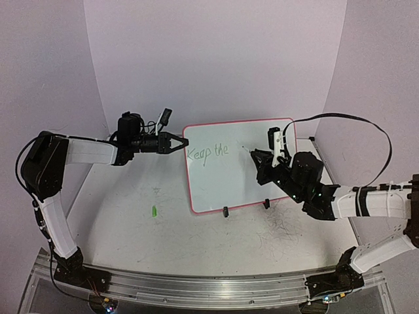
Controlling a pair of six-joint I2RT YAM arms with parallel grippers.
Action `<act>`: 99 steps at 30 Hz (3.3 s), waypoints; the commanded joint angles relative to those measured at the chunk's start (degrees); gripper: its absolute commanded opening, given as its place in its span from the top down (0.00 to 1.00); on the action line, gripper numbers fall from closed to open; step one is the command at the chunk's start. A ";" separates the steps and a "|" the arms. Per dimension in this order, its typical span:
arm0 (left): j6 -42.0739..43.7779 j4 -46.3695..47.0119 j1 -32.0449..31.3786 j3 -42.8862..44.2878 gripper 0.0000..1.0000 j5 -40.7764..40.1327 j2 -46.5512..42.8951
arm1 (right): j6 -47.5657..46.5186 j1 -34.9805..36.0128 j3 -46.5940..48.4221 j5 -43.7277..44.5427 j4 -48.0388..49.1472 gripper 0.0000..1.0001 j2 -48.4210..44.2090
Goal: Write a sentence on the whiteboard
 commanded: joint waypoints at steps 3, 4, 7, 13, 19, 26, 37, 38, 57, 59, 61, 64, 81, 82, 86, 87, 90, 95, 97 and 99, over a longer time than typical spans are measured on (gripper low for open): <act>-0.25 2.50 -0.24 -0.59 1.00 -3.14 -4.50 | -2.23 0.08 -0.60 0.72 5.04 1.00 -3.58; -0.97 2.51 -0.28 -0.54 1.00 -3.67 -4.19 | -2.25 0.11 -0.59 0.32 5.05 1.00 -3.58; -4.12 2.50 -0.34 0.53 1.00 -4.06 -3.31 | -2.24 0.04 -0.59 -1.04 5.06 1.00 -3.43; -2.11 1.98 -0.65 0.20 1.00 -5.61 -3.43 | -2.09 0.06 0.57 0.23 2.89 1.00 -2.92; -0.28 1.64 -1.75 -1.39 1.00 -8.11 -4.20 | -2.29 0.09 3.53 0.88 -0.80 1.00 -0.14; 1.17 0.93 -1.86 -2.44 1.00 -9.43 -5.14 | -2.22 0.31 7.20 0.40 -5.23 1.00 3.83; 2.53 0.57 -1.96 -3.60 1.00 -9.87 -7.01 | -2.23 0.41 10.35 3.21 -5.24 1.00 8.18; 2.58 0.46 -1.96 -3.52 1.00 -9.75 -7.11 | -2.22 0.37 10.63 4.44 -5.16 1.00 8.30; 3.48 -0.40 -2.05 -2.83 1.00 -9.31 -7.13 | -3.23 0.05 12.63 7.62 0.57 1.00 13.16; 3.50 -0.48 -2.09 -2.75 1.00 -9.22 -7.01 | -3.18 -0.02 12.63 7.58 1.36 1.00 13.47; 3.50 -0.50 -2.05 -2.68 1.00 -9.10 -6.88 | -3.18 -0.05 13.14 7.83 1.39 1.00 14.12; 3.64 -0.58 -2.05 -2.71 1.00 -9.13 -7.07 | -3.22 -0.25 12.96 8.03 1.80 1.00 14.18; 3.85 -0.86 -2.45 -2.53 1.00 -8.93 -6.75 | -1.34 -1.90 13.73 7.75 1.59 1.00 16.31; 3.85 -0.86 -2.49 -2.42 1.00 -8.92 -6.70 | -1.48 -1.90 13.84 7.71 1.45 1.00 16.40; 3.93 -0.92 -2.49 -2.38 1.00 -8.92 -6.74 | -1.61 -1.82 13.94 6.60 0.78 1.00 16.45; 3.94 -0.92 -2.51 -2.38 1.00 -8.92 -6.77 | -1.60 -1.81 13.91 6.22 0.63 1.00 16.45; 4.02 -0.92 -2.53 -2.14 1.00 -8.86 -6.78 | -1.50 -1.81 13.82 5.34 0.41 1.00 16.58; 4.02 -0.92 -2.50 -2.10 1.00 -8.76 -6.82 | -1.25 -1.81 13.82 4.20 0.03 1.00 16.72; 4.03 -0.94 -2.49 -2.13 1.00 -8.76 -6.87 | -1.23 -1.81 13.96 4.00 -0.21 1.00 16.72; 4.09 -1.01 -2.49 -2.13 1.00 -8.74 -6.87 | -1.09 -1.81 14.03 3.98 -0.69 1.00 16.65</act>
